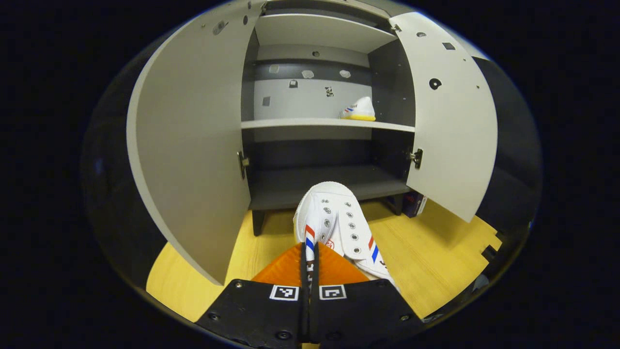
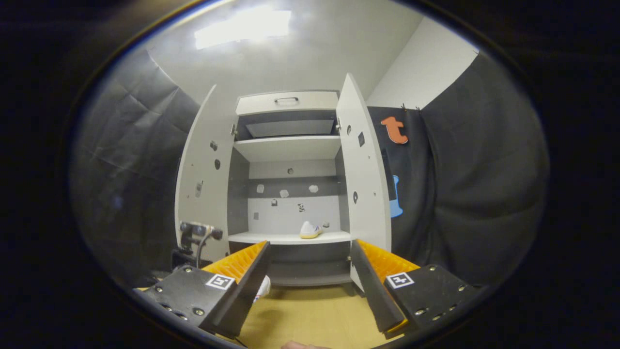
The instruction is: Grab one shoe with the right hand and put it into the shoe cabinet, grab the other shoe with the left hand and put it into the shoe cabinet; then close the right door with the right hand and the left door with the left hand.
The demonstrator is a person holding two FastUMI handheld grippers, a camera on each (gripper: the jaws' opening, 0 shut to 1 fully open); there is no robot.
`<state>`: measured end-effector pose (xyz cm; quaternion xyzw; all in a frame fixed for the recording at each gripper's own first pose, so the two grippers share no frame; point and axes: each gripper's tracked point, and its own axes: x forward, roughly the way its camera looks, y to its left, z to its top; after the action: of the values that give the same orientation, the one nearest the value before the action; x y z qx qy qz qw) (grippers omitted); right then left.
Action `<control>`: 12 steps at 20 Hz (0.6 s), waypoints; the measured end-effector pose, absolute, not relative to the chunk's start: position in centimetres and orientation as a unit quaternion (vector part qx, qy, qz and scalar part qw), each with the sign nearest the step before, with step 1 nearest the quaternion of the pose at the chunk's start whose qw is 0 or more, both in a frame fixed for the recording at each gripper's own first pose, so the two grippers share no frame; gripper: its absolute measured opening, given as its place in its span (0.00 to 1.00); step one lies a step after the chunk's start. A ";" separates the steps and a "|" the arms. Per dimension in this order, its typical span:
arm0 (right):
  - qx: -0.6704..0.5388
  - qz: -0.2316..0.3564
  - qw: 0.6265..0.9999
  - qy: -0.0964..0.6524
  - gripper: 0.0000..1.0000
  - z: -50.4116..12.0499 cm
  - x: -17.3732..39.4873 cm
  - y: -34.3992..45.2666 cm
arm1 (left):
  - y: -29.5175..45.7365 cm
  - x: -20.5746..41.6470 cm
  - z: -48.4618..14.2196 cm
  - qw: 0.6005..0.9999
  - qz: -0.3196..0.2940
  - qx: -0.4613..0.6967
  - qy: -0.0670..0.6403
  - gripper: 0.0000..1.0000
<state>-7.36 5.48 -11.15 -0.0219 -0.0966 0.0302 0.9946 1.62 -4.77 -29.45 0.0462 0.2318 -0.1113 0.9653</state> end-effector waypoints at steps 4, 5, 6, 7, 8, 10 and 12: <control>-0.030 0.032 0.995 -0.086 0.98 -11.9 -7.7 4.9 | -4.8 3.1 -21.4 0.979 -0.106 0.050 0.164 0.01; -0.030 0.033 0.995 -0.086 0.98 -12.0 -7.8 4.7 | -4.8 3.4 -19.8 0.981 -0.107 0.054 0.153 0.01; -0.027 0.031 0.995 -0.087 0.98 -12.1 -8.1 4.4 | -4.9 3.9 -18.2 0.982 -0.109 0.054 0.143 0.01; -0.023 0.031 0.995 -0.087 0.98 -12.3 -8.3 4.2 | -5.2 4.3 -16.8 0.983 -0.112 0.046 0.140 0.01; -0.023 0.035 0.996 -0.085 0.97 -12.8 -8.4 4.2 | -5.5 4.7 -15.8 0.982 -0.117 0.038 0.141 0.01; -0.022 0.035 0.996 -0.081 0.98 -13.3 -8.5 3.7 | -6.0 6.2 -13.8 0.982 -0.125 0.033 0.141 0.01; -0.013 0.035 0.996 -0.081 0.98 -13.6 -8.5 3.0 | -6.3 8.2 -11.5 0.985 -0.121 0.043 0.118 0.01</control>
<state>-8.52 2.99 -13.64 -0.0127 -0.0809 0.0351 0.9960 8.21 -6.26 -11.47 0.0431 0.1183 -0.1215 0.9846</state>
